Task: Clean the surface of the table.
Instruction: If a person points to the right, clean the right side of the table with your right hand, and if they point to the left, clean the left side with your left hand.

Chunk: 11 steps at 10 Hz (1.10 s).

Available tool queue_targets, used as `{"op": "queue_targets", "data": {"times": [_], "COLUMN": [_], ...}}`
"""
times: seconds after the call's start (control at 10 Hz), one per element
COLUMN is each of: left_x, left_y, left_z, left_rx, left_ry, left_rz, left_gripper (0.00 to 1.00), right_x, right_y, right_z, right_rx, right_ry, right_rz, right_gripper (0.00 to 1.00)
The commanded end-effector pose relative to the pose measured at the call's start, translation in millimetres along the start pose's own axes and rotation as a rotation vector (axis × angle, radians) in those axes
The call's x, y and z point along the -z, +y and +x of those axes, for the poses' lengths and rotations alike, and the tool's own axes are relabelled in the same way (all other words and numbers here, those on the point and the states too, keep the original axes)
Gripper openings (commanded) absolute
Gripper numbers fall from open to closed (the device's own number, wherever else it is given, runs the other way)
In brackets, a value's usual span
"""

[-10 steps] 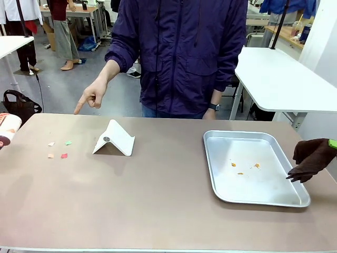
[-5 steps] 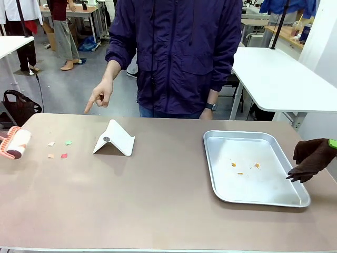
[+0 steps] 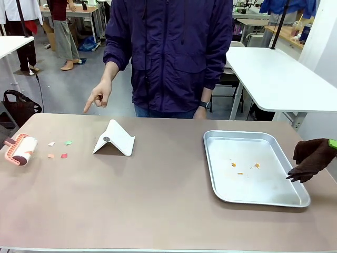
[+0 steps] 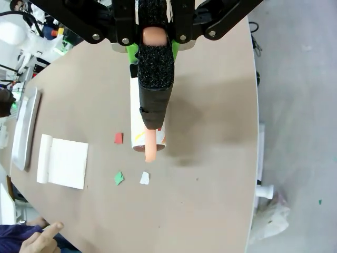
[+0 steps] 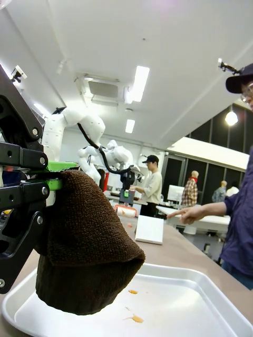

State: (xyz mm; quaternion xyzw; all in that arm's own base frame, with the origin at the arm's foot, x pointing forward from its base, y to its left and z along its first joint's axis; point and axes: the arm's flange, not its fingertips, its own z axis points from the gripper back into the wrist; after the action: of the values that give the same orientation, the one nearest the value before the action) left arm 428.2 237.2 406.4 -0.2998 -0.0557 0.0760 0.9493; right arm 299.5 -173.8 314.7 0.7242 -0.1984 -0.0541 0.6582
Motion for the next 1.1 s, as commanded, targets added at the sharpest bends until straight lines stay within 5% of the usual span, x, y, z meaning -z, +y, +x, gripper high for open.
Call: {"op": "queue_targets", "data": {"times": [0.0,0.6,1.0], "left_x": [10.4,19.6,37.8], "left_y": [-9.6,-20.1,-26.3], "left_z": [-1.9,11.8,12.5], "left_rx": [-0.016,-0.111,-0.094], "left_ry": [-0.006,-0.111,-0.066], "left_rz": [0.033,0.038,0.091], "left_gripper": [0.22,0.22,0.22], "right_x": [0.7,0.7,0.7], "right_y": [6.5,6.5,6.5], "right_z": [0.3,0.3,0.3], "right_rx": [0.005,0.005,0.005], "right_ry": [0.001,0.001,0.001], "right_rz": [-0.005,-0.005,-0.005], "right_gripper": [0.0,0.0,0.0]}}
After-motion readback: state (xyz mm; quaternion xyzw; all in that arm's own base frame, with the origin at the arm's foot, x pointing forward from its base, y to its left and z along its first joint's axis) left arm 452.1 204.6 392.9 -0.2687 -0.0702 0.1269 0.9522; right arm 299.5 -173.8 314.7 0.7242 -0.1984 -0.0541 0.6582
